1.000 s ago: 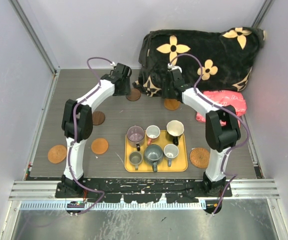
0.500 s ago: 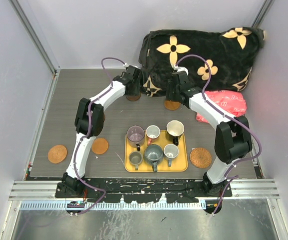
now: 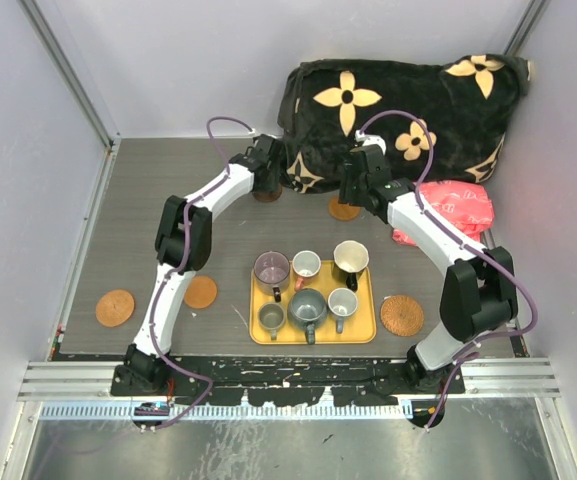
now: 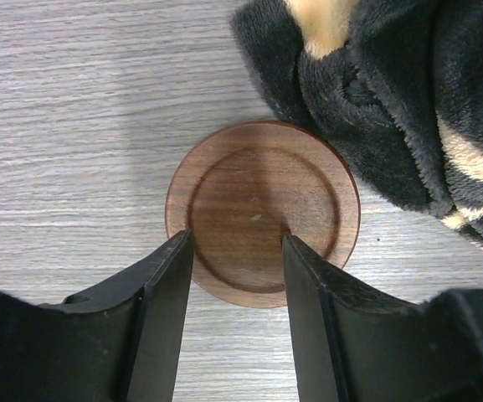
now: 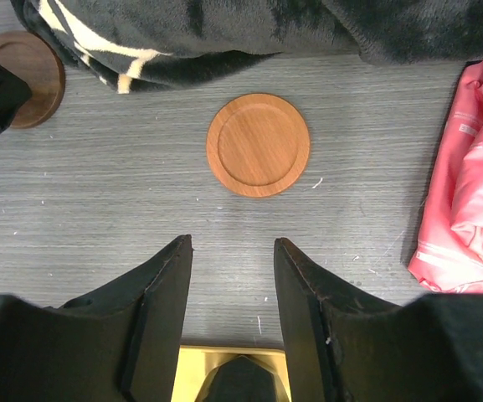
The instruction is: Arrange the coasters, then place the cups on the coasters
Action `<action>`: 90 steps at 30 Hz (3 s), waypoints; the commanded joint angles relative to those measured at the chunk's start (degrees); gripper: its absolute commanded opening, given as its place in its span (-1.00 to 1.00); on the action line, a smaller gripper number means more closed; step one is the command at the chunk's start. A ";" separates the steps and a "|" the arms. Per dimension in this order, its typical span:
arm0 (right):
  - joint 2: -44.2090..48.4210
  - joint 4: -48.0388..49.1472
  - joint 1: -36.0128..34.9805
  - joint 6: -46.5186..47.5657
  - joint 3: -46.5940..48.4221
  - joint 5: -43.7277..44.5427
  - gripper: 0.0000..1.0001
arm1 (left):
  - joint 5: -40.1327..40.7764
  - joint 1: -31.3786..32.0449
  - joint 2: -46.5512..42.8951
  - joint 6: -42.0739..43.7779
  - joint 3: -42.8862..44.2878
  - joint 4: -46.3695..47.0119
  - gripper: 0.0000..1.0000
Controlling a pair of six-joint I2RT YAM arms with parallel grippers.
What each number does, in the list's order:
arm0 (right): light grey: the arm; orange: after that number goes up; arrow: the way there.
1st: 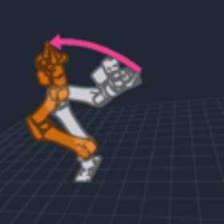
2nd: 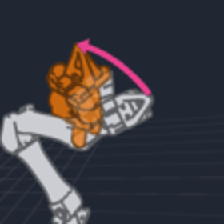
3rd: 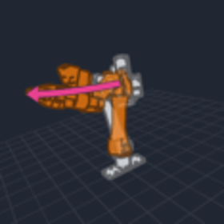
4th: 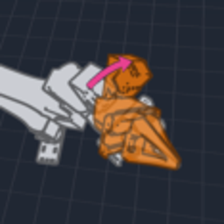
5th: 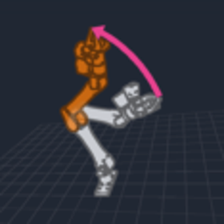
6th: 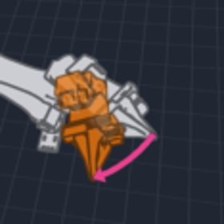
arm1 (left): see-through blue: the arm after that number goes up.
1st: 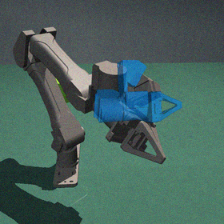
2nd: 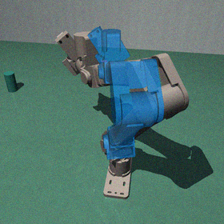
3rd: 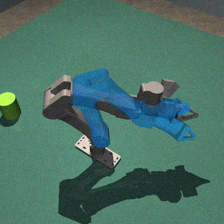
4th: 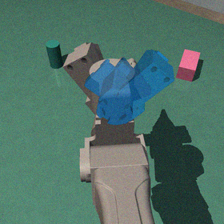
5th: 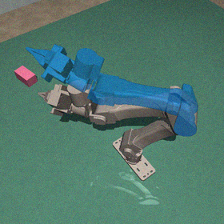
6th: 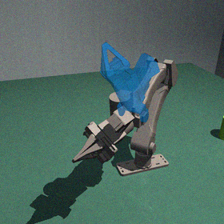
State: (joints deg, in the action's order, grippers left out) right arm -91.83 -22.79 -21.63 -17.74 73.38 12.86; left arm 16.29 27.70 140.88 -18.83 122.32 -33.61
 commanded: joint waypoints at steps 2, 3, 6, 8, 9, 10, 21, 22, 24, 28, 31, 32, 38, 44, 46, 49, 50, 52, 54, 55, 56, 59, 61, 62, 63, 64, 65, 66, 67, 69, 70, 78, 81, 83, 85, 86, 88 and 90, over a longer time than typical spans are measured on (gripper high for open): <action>3.15 0.20 -0.17 -0.03 -0.46 1.66 0.00 | -1.08 0.67 -1.30 0.08 -2.40 0.90 -0.06; 3.13 0.21 -0.21 -0.06 -0.58 1.64 0.00 | -1.02 1.01 -1.75 0.11 -3.53 1.09 -0.06; 3.19 0.43 -0.17 -0.34 -0.99 1.19 0.00 | -0.75 2.00 -3.06 0.10 -6.73 1.32 -0.06; 3.36 0.74 -0.17 -0.68 -1.42 0.94 0.00 | -0.82 2.42 -3.72 -0.17 -8.42 1.00 -0.07; 3.52 0.91 -0.17 -0.81 -1.69 0.75 0.00 | -1.28 2.52 -3.98 -0.35 -9.28 1.00 -0.08; 3.65 1.07 -0.22 -0.89 -1.98 0.65 0.00 | -1.79 2.67 -4.41 -0.45 -10.16 0.93 -0.09; 5.35 1.36 -0.19 -2.11 -4.44 0.23 0.00 | -5.46 5.31 -6.20 -0.93 -13.36 -0.13 -0.13; 5.63 1.39 -0.21 -2.12 -4.59 0.22 0.00 | -6.05 5.50 -6.41 -1.09 -13.54 -0.14 -0.13; 5.94 1.34 -0.19 -2.13 -4.93 0.16 0.00 | -6.88 6.00 -6.64 -1.29 -13.94 -0.08 -0.13; 6.46 1.17 -0.17 -2.17 -5.33 0.23 0.00 | -7.95 7.01 -6.99 -1.85 -14.38 -0.44 -0.16; 6.58 1.18 -0.21 -2.38 -5.38 0.23 0.00 | -8.07 7.64 -7.56 -2.26 -15.47 -0.47 -0.16; 6.62 1.17 -0.24 -2.43 -5.37 0.23 0.00 | -8.24 7.77 -7.89 -2.41 -15.71 -0.35 -0.16; 6.75 1.21 -0.23 -2.71 -5.60 0.22 0.00 | -8.48 8.24 -8.64 -2.80 -16.43 -0.63 -0.18; 6.83 1.26 -0.21 -3.14 -5.93 0.18 0.00 | -8.81 8.47 -9.35 -3.12 -18.04 -0.35 -0.18; 6.89 1.25 -0.23 -3.27 -6.04 0.18 0.00 | -8.44 8.50 -9.42 -3.06 -18.17 -0.46 -0.17; 7.01 1.52 -0.25 -3.41 -6.51 0.22 0.00 | -8.46 8.49 -9.77 -3.08 -18.34 -0.41 -0.17; 7.02 1.52 -0.32 -3.43 -6.58 0.22 0.00 | -8.41 8.46 -9.83 -3.04 -18.30 -0.48 -0.17; 7.02 1.60 -0.25 -3.60 -6.72 0.21 0.00 | -8.31 8.51 -9.92 -3.05 -18.30 -0.48 -0.17; 7.09 1.65 -0.25 -3.68 -6.87 0.23 0.00 | -7.85 8.49 -9.86 -2.97 -18.15 -0.41 -0.14; 7.15 1.72 -0.26 -3.73 -6.92 0.23 0.00 | -7.44 8.50 -9.98 -3.01 -18.05 -0.56 -0.14; 7.19 1.70 -0.30 -3.71 -6.98 0.18 0.00 | -7.00 8.51 -10.06 -2.97 -18.00 -0.58 -0.11; 7.36 1.74 -0.29 -3.74 -7.02 0.16 0.00 | -5.96 8.46 -10.68 -2.78 -17.40 -0.46 -0.06; 7.43 1.70 -0.19 -3.80 -7.09 0.23 0.00 | -4.55 8.35 -11.03 -2.27 -16.30 -0.25 -0.01; 7.50 1.69 -0.24 -3.86 -7.03 0.23 0.00 | -4.15 8.14 -11.14 -2.00 -15.61 -0.30 0.01; 7.51 1.69 -0.25 -3.88 -7.09 0.23 0.00 | -3.59 7.97 -11.19 -1.91 -14.75 -0.55 0.02; 7.58 1.70 -0.31 -3.92 -7.04 0.22 0.00 | -3.34 7.71 -11.25 -1.76 -13.93 -0.84 0.03; 7.69 1.72 -0.21 -3.97 -7.16 0.15 0.00 | -3.12 7.39 -11.38 -1.74 -13.13 -1.27 0.04; 7.78 1.77 -0.22 -3.95 -7.19 0.15 0.00 | -2.85 7.10 -11.77 -1.86 -12.66 -1.55 0.05; 7.87 1.78 -0.22 -3.89 -7.31 0.21 0.00 | -2.77 6.84 -12.36 -1.88 -12.59 -1.58 0.07; 8.06 1.93 -0.26 -3.84 -7.55 0.22 0.00 | -2.84 6.35 -14.28 -1.87 -13.98 -0.75 0.08; 8.15 2.07 -0.22 -3.81 -7.71 0.23 0.00 | -2.75 6.19 -15.50 -1.90 -15.13 -0.26 0.08; 7.43 3.50 -0.25 -3.80 -8.44 -2.83 0.00 | 1.51 1.86 -28.35 -3.94 -31.27 5.19 0.09; 6.80 4.00 -0.18 -3.68 -8.15 -3.44 0.00 | 2.86 -1.92 -32.14 -5.17 -37.29 6.42 0.09; 6.31 4.21 -0.33 -3.56 -7.86 -3.86 0.00 | 4.09 -4.16 -33.94 -5.54 -40.15 6.45 0.09; 5.81 4.56 -0.28 -3.45 -7.62 -4.21 0.00 | 5.40 -6.16 -35.46 -5.54 -42.65 6.52 0.07; 5.53 4.59 -0.27 -3.32 -7.38 -4.39 0.00 | 6.33 -6.88 -35.94 -5.56 -43.84 6.53 0.06; 4.98 4.66 -0.26 -3.12 -6.77 -4.59 0.00 | 7.82 -8.33 -36.76 -6.58 -45.60 6.30 0.03; 4.74 4.68 -0.28 -2.93 -6.30 -4.60 0.00 | 8.20 -9.63 -36.92 -7.81 -46.18 5.06 0.00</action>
State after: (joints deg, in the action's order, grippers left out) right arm -86.72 -20.75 -21.65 -21.12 64.66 8.86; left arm 20.91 19.35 106.85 -23.88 77.65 -29.02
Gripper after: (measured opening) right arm 0.498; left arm 0.514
